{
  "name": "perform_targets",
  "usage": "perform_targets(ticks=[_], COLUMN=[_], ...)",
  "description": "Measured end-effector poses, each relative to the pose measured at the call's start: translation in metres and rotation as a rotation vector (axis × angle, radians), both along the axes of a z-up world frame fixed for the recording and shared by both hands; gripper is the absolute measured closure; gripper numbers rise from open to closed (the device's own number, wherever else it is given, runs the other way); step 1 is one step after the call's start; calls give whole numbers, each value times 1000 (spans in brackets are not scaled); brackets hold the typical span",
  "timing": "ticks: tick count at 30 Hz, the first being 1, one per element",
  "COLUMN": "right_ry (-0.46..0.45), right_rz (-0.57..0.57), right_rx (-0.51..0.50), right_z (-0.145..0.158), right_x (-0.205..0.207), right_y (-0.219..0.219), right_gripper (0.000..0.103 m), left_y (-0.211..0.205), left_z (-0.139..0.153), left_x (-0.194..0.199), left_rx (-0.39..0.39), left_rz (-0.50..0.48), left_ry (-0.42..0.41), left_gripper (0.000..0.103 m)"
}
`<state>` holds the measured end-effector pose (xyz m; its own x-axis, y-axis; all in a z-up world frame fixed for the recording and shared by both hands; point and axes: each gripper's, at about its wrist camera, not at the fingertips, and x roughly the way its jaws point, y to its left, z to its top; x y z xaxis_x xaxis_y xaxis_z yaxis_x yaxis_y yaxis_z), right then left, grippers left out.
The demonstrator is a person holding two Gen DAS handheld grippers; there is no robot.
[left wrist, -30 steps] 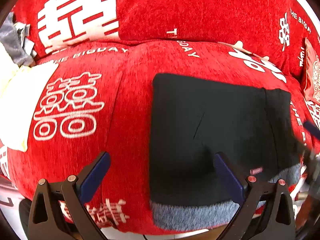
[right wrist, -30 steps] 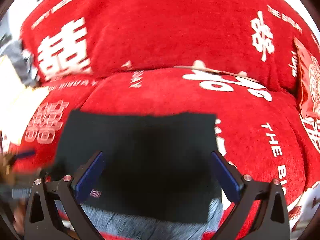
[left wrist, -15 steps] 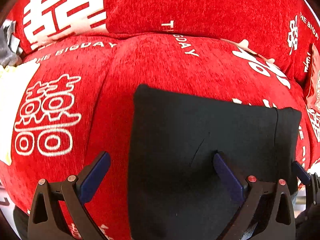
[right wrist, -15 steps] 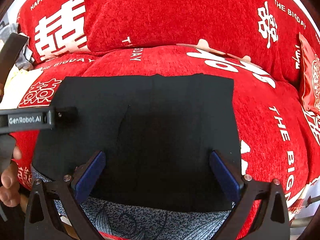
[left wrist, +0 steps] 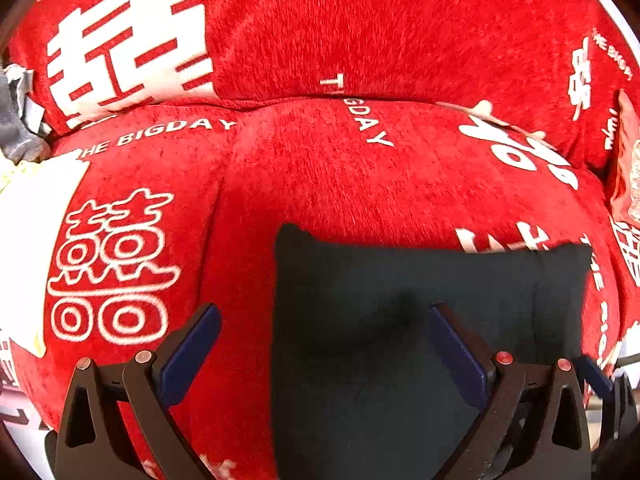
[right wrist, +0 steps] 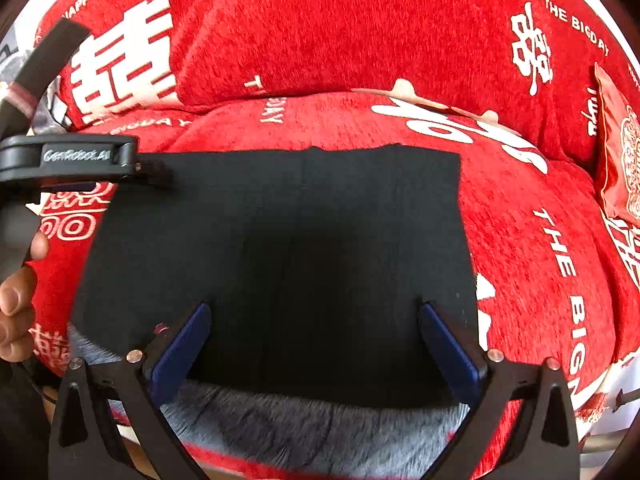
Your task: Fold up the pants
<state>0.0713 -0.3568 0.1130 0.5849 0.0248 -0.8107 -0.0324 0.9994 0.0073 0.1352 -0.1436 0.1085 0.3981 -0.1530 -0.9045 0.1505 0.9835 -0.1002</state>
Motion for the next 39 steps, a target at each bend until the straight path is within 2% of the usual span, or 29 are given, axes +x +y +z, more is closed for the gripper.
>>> perform_targets(ticks=[4, 7, 9, 25, 31, 33, 36, 39], right_ry=[-9, 38, 26, 48, 71, 64, 25, 62], right_rz=[55, 49, 41, 54, 62, 43, 37, 48], right_rx=[-47, -29, -10, -53, -98, -104, -60, -92], right_z=[0, -15, -15, -18, -20, -16, -8, -18], right_x=[-14, -13, -14, -25, -33, -36, -42, -38], right_y=[17, 19, 16, 17, 21, 19, 18, 21], right_gripper=[0, 0, 0, 0, 0, 0, 0, 0], left_y=[15, 20, 24, 31, 35, 38, 41, 40], left_z=[-6, -22, -28, -34, -31, -26, -22, -34], left_x=[-26, -37, -41, -69, -80, -85, -93, -92], left_rx=[8, 38, 15, 7, 10, 3, 6, 11], left_rz=[5, -4, 3, -14, -20, -18, -27, -37], left_ry=[10, 34, 39, 33, 36, 29, 0, 38], left_gripper=[0, 0, 0, 0, 0, 0, 0, 0])
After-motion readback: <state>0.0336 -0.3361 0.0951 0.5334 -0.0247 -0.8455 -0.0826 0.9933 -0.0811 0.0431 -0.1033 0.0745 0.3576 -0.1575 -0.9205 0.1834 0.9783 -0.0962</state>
